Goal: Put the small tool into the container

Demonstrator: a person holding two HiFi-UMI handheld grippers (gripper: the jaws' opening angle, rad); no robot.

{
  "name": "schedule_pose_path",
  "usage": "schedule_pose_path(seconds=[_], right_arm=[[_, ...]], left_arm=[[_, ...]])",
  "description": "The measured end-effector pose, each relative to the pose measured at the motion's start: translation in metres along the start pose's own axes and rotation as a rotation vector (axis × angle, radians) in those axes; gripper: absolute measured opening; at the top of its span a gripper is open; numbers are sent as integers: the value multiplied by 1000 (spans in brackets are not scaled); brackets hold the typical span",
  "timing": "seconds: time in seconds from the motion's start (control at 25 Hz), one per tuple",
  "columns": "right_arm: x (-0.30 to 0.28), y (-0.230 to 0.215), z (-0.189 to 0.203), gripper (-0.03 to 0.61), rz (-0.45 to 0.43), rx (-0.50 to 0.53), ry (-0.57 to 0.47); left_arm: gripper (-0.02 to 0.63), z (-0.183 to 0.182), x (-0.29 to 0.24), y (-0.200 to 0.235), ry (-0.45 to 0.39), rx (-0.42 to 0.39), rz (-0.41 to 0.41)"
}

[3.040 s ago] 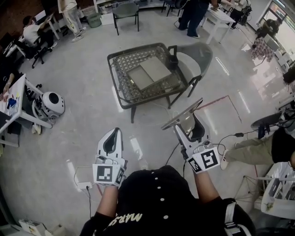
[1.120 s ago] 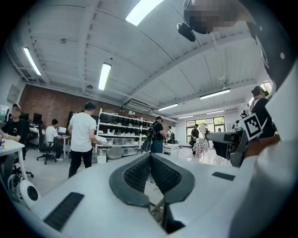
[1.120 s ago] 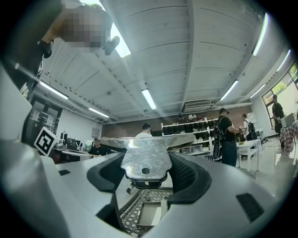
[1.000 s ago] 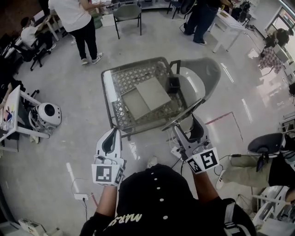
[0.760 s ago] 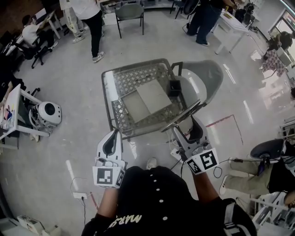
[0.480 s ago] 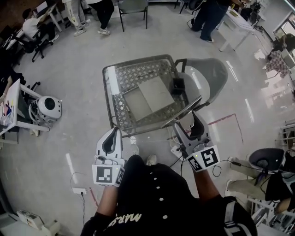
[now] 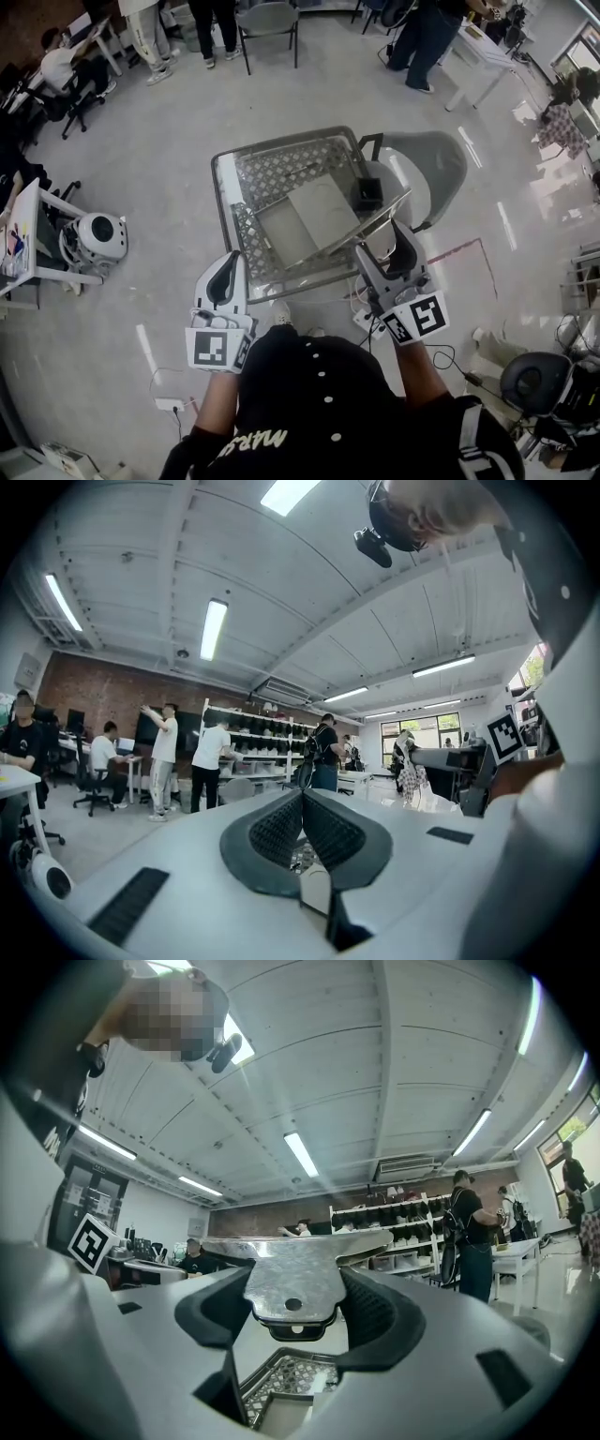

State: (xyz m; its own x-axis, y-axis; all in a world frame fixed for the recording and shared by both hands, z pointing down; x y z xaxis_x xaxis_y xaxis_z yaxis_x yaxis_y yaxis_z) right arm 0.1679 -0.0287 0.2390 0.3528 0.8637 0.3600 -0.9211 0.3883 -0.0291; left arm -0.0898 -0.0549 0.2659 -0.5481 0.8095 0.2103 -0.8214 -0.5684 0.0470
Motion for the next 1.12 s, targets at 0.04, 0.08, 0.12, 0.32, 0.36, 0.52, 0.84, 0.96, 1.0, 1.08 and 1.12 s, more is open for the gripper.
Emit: schedule_pose_path(seconds=[0.04,0.08,0.12,0.32,0.36,0.52,0.84,0.96,1.0,1.08,1.12], right_arm=[[-6,0,1,301,0,4,-3],[-11,1,2,301,0,7,-5],[-17,1,3,301,1,10,-7],[-41,5,12,301,5,16,-8],[-45,6,14,301,7,17,-7],[-58,10,20,301,13,20,-3],[-70,6,33,301,-11,19,37],[-73,-4,35,301,-36,8,37],[-74,-8,36,301,-45,3,41],[-77,-15,39,301,-68,0,51],[-78,-17,40,301,-81,3,57]], left_arm=[[26,0,-4,5,-3,-1,5],[26,0,-8,9,-5,-1,10],[26,0,-11,13,-7,-1,15],[26,3,-24,36,-8,7,22],[26,4,-25,40,-7,9,22],[26,7,-28,57,3,18,26],[26,19,-39,65,27,39,19],[26,24,-46,61,31,36,-1],[26,24,-48,60,32,37,-10],[26,24,-52,57,30,44,-24],[26,24,-53,56,27,47,-26]])
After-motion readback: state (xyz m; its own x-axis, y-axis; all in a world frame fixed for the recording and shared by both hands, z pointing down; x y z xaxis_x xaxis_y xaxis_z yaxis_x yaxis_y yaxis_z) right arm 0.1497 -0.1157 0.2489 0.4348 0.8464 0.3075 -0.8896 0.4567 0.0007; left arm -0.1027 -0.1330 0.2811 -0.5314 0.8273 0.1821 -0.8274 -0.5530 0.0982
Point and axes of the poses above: the fingertips, and each gripper's own axes: x backward along the fingers, y to its left, z out of its underside, the point moved 4 cm from there along x, backward along the fingers, and after that the axes turned 15 degrees about -y, right-handed, at the moved point
